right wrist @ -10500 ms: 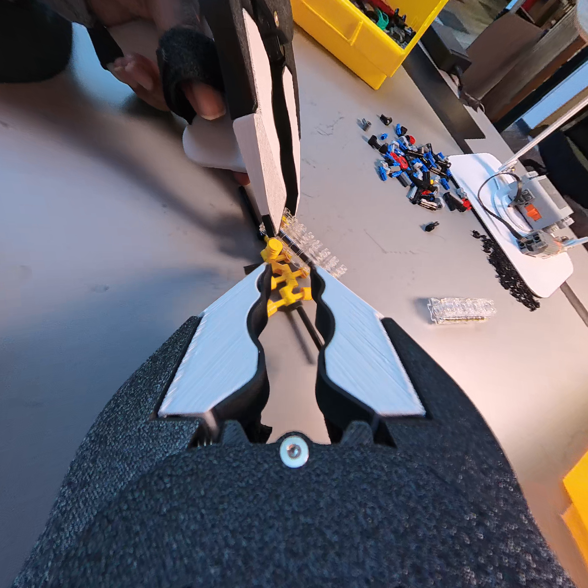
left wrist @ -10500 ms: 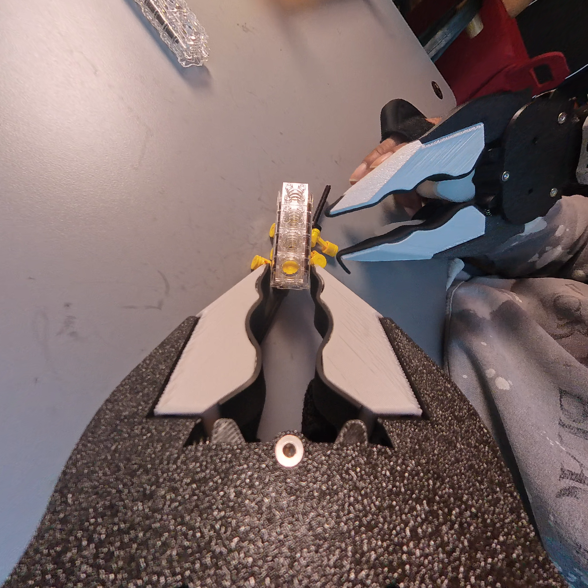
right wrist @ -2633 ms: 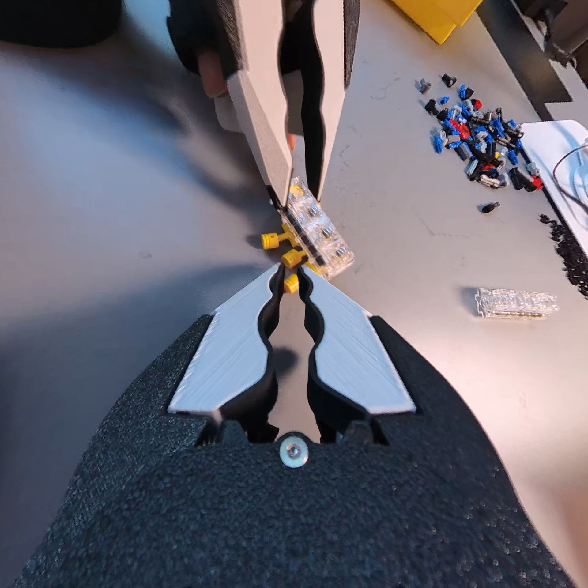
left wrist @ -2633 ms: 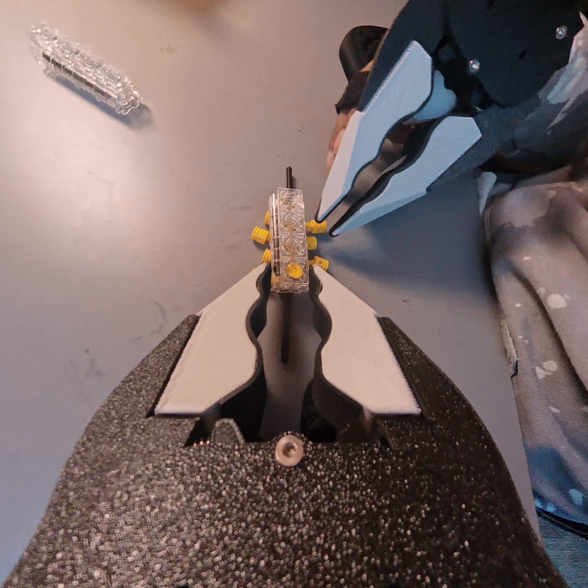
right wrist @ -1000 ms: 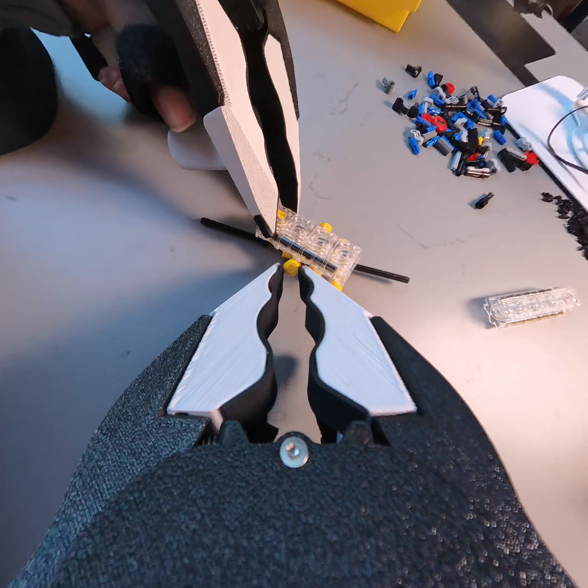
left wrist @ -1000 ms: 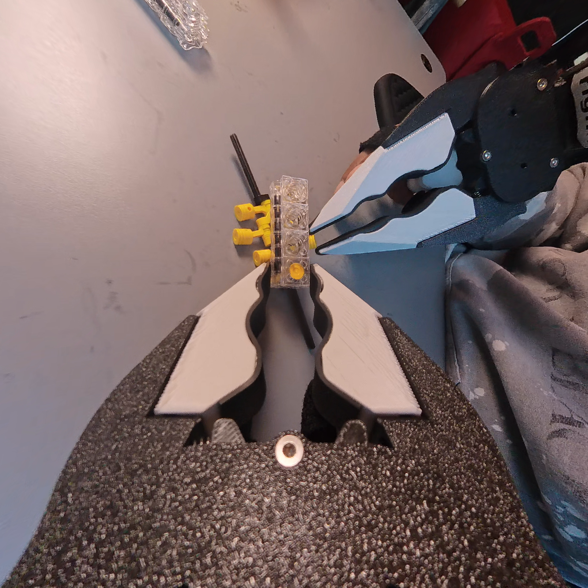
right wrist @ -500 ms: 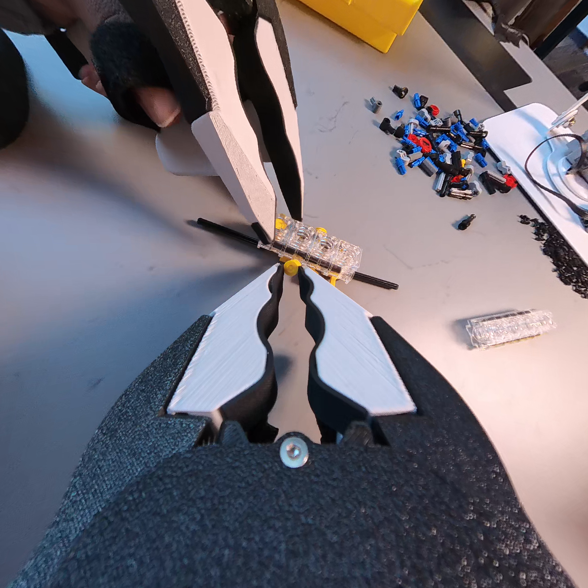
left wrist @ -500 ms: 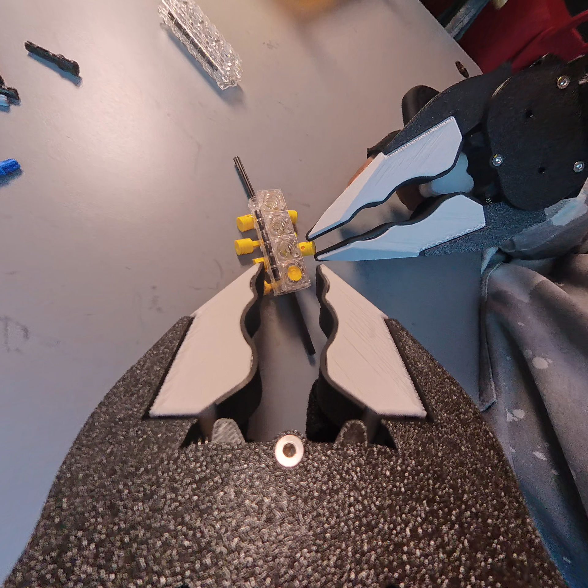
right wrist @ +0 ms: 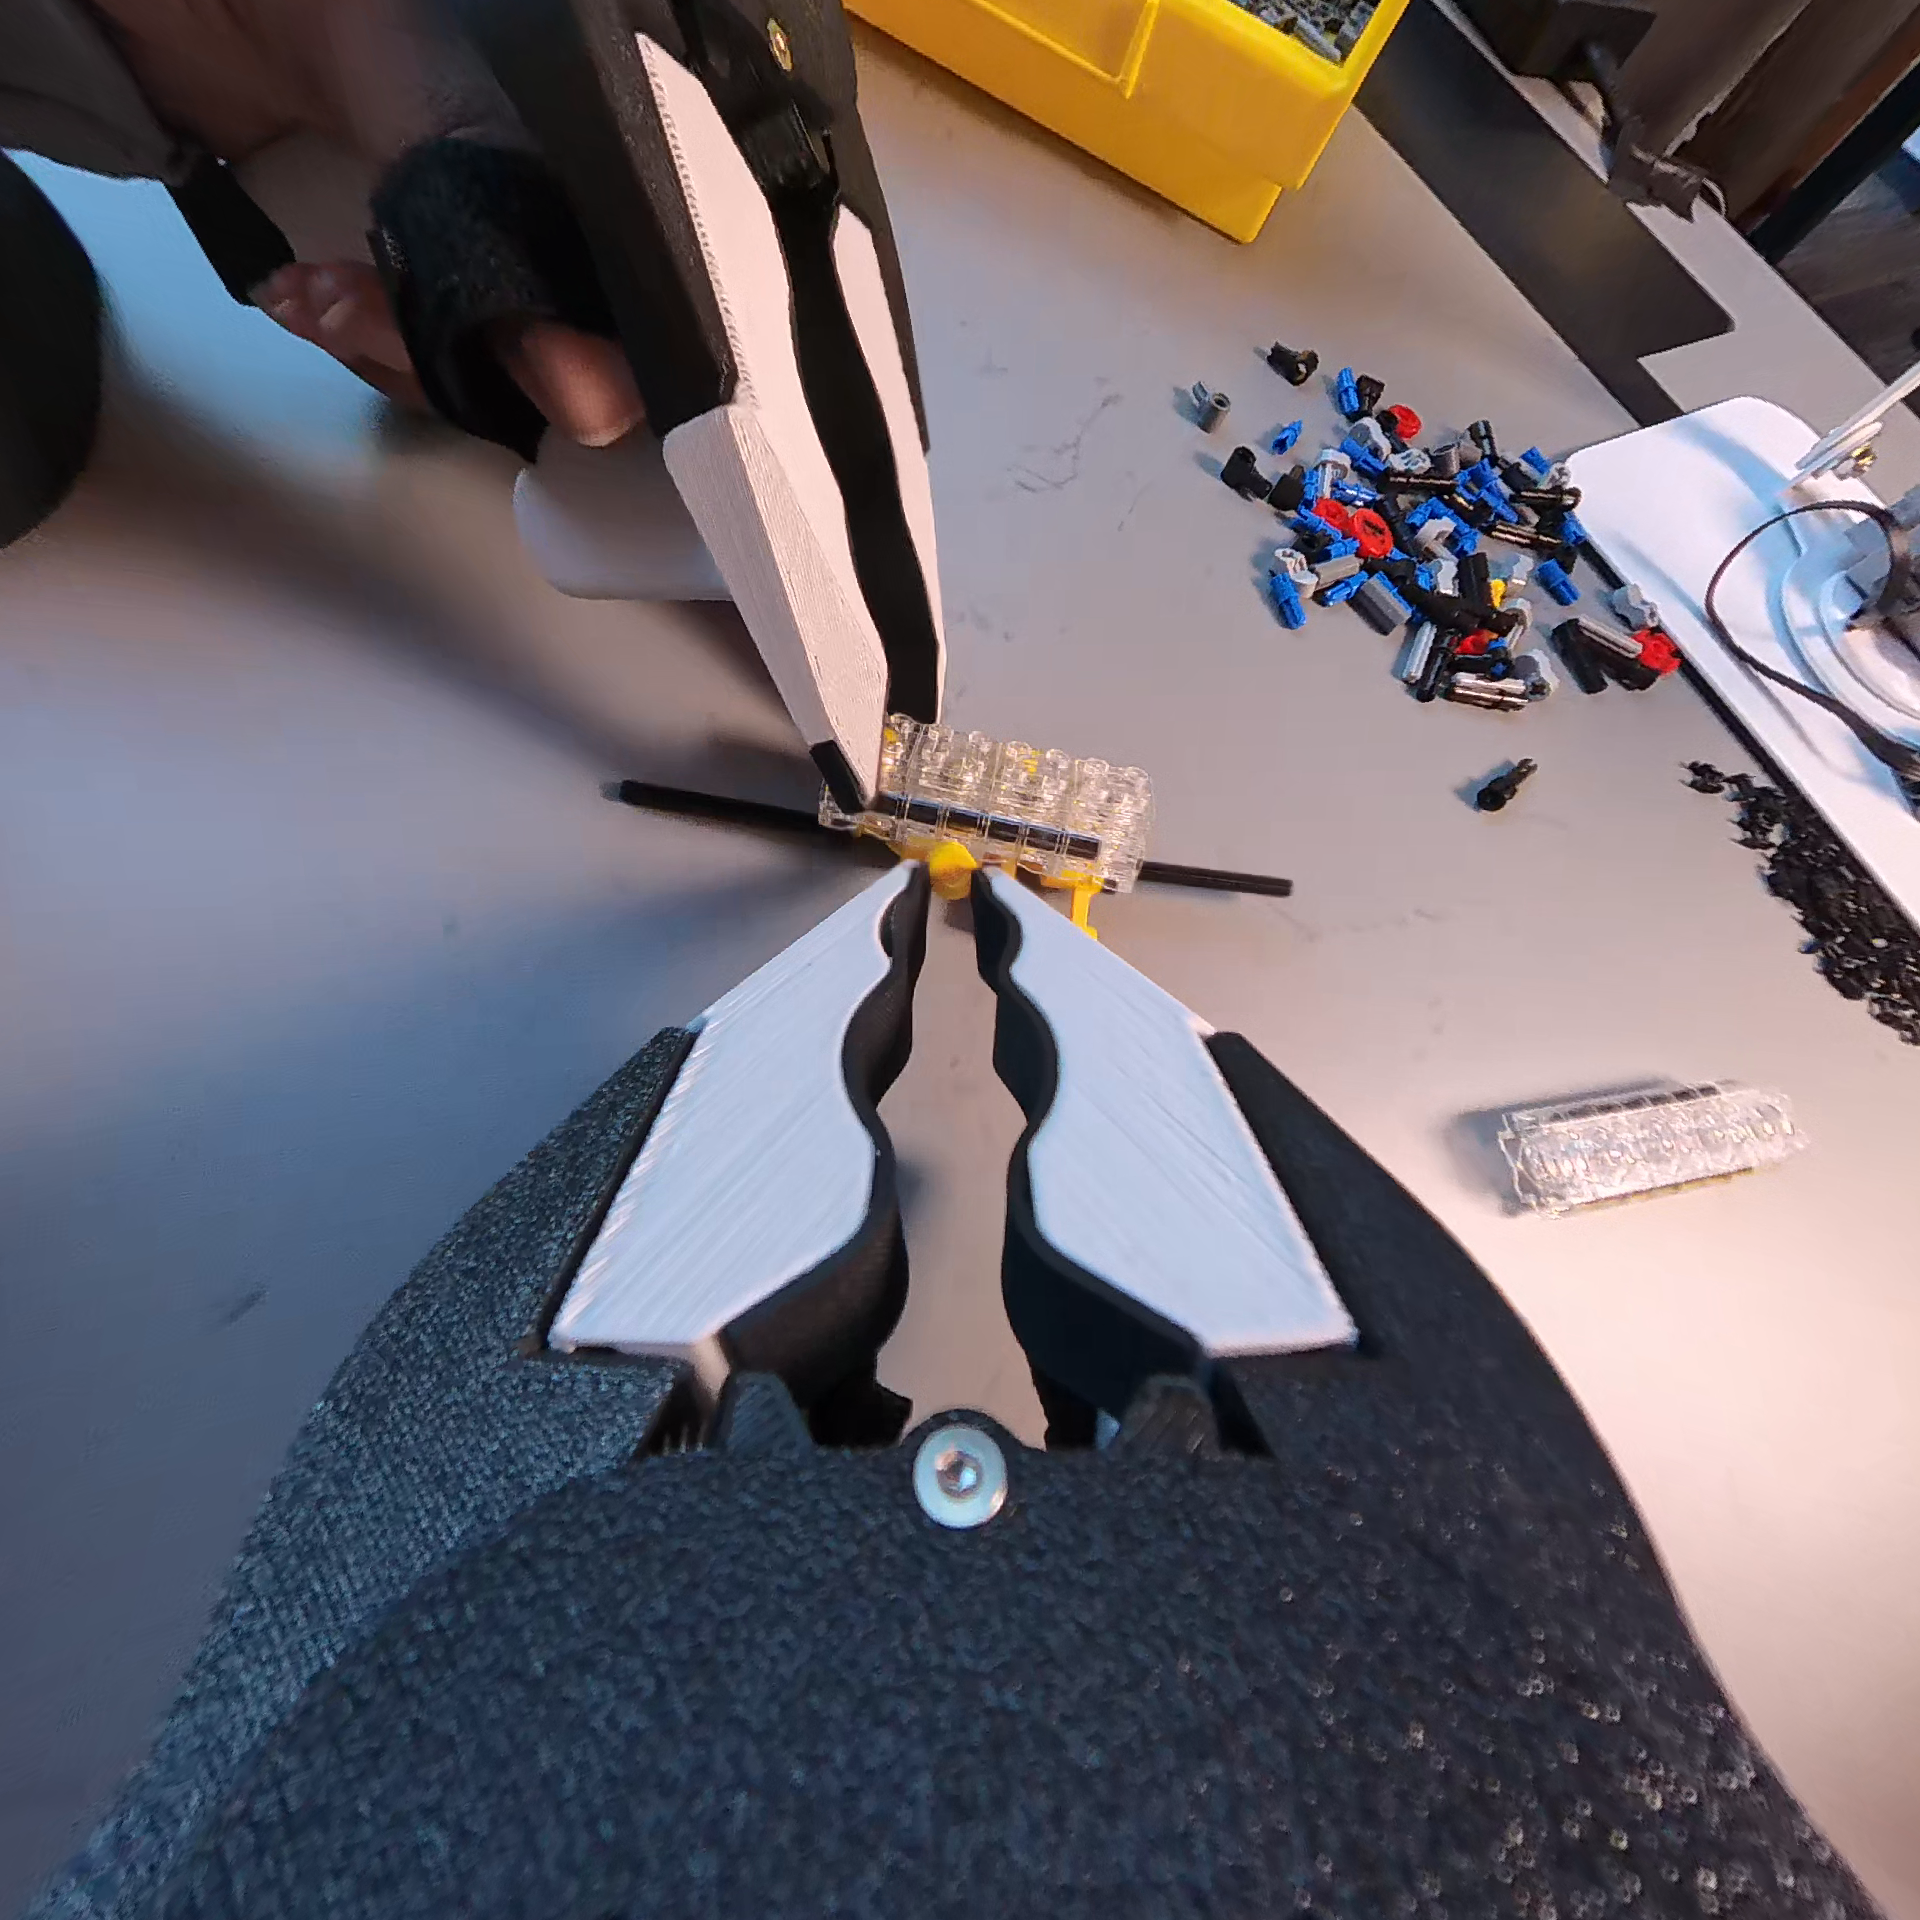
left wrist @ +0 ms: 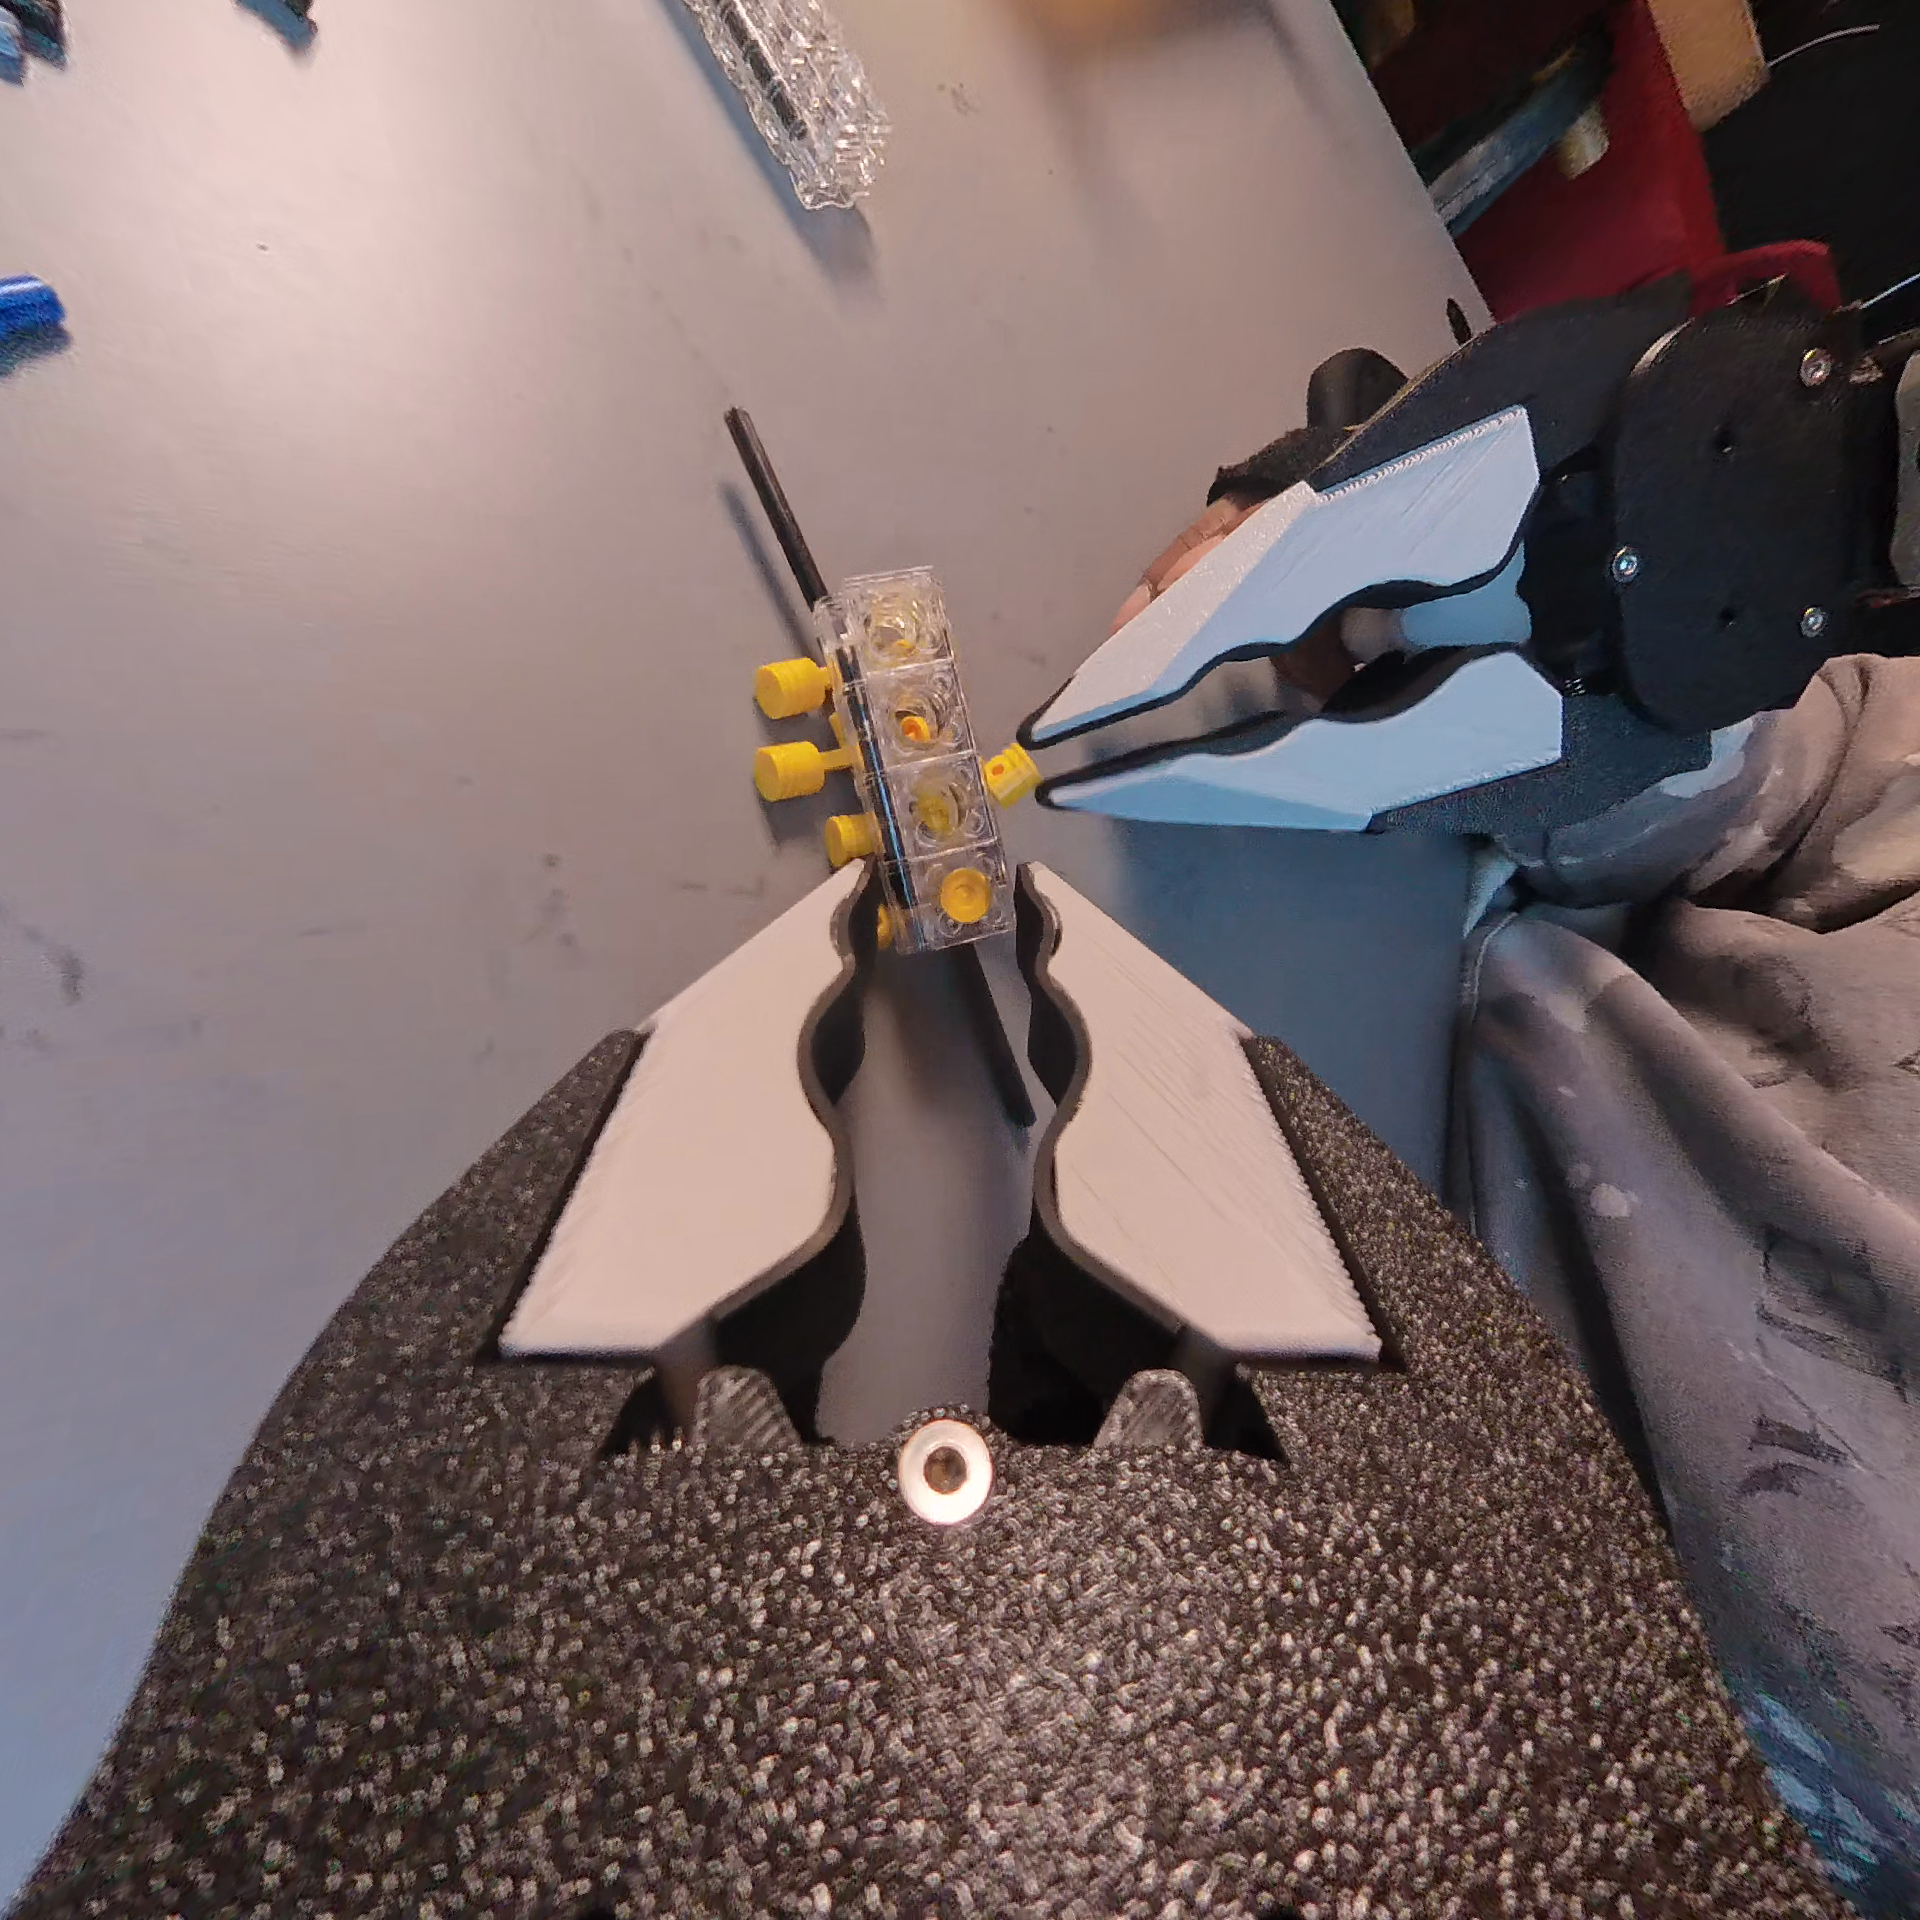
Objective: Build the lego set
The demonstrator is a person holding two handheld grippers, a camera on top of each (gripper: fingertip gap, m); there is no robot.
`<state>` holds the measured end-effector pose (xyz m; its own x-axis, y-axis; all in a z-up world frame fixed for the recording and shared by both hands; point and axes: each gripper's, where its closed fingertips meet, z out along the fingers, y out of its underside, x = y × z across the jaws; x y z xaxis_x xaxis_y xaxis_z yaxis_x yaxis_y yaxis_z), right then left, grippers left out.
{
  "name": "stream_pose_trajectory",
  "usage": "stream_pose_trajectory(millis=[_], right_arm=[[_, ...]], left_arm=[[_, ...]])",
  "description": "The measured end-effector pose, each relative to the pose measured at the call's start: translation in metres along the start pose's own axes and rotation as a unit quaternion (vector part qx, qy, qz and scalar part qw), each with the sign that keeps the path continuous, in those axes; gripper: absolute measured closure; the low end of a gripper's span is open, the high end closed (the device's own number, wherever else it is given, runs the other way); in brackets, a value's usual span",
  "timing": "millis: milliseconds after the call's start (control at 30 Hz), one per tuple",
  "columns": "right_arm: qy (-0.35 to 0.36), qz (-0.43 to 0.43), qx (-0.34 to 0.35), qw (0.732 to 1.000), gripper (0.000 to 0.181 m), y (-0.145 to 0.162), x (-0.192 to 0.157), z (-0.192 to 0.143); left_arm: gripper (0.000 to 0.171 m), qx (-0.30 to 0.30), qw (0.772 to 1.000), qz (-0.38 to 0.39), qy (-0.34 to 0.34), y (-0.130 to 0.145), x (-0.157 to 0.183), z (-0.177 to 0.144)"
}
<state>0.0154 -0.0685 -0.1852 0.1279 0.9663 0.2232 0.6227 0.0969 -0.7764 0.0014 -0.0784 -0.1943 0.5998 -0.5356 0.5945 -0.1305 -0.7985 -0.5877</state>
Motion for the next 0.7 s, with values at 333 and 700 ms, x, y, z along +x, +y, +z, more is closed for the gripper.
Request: stream_pose_trajectory(millis=[333,700], right_arm=[[-0.029,-0.009,-0.022,0.999,0.170,0.008,-0.001,0.006],[-0.043,-0.005,-0.057,0.997,0.165,0.015,-0.002,0.019]], left_arm=[[0.136,0.030,0.998,0.029,-0.036,-0.008,-0.010,-0.016],[0.147,0.011,0.979,0.142,-0.143,-0.016,-0.010,0.000]])
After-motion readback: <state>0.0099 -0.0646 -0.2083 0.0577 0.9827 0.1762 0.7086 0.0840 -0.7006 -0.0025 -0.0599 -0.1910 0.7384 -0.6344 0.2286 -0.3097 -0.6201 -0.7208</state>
